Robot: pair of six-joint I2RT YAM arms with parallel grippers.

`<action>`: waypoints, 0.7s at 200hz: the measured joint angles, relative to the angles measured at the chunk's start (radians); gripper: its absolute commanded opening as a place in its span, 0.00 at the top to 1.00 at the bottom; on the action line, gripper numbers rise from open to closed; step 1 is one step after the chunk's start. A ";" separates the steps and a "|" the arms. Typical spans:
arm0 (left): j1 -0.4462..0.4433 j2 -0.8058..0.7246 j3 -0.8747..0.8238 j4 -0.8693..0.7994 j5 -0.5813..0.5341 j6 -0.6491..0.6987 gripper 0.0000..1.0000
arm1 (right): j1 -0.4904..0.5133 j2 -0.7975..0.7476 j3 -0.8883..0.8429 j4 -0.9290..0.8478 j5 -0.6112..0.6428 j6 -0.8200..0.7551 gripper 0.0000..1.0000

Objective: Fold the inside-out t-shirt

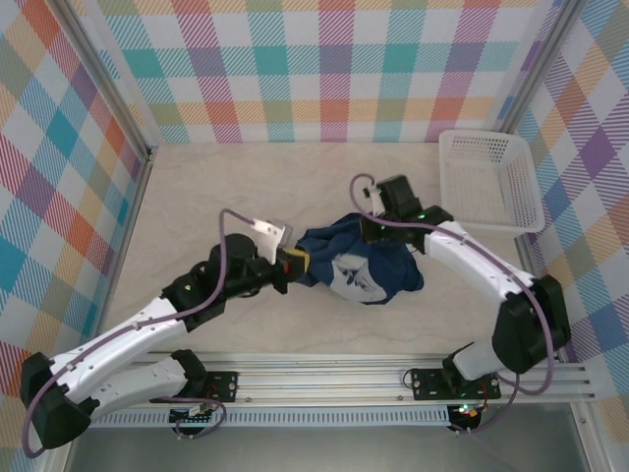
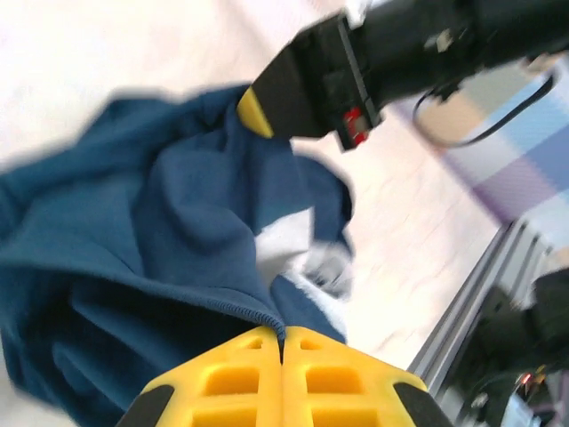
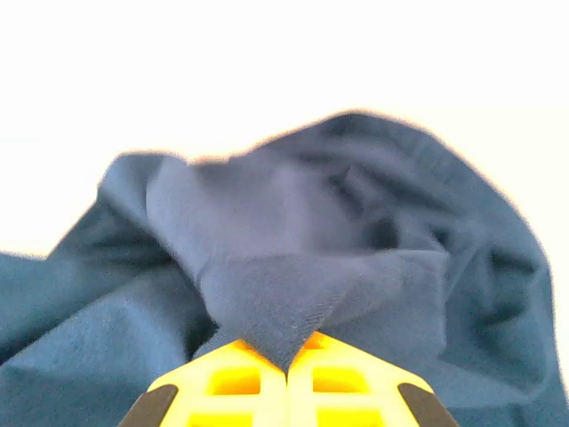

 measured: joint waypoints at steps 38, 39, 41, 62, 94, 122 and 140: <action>0.009 -0.011 0.219 -0.042 -0.107 0.066 1.00 | -0.093 -0.094 0.119 -0.001 -0.043 -0.006 1.00; 0.010 -0.011 0.222 -0.045 -0.109 0.068 1.00 | -0.095 -0.095 0.122 -0.001 -0.045 -0.006 1.00; 0.011 -0.011 0.230 -0.047 -0.114 0.071 1.00 | -0.101 -0.098 0.126 -0.002 -0.046 -0.006 1.00; 0.033 -0.005 0.304 -0.097 -0.164 0.106 1.00 | -0.142 -0.103 0.159 -0.006 -0.070 -0.004 1.00; 0.126 0.025 0.414 -0.204 -0.233 0.126 1.00 | -0.185 -0.099 0.199 -0.011 -0.133 0.021 1.00; 0.205 0.067 0.504 -0.275 -0.215 0.125 1.00 | -0.192 -0.074 0.274 -0.014 -0.159 0.032 1.00; 0.219 0.085 0.518 -0.282 -0.152 0.111 1.00 | -0.196 -0.039 0.315 -0.014 -0.162 0.032 0.97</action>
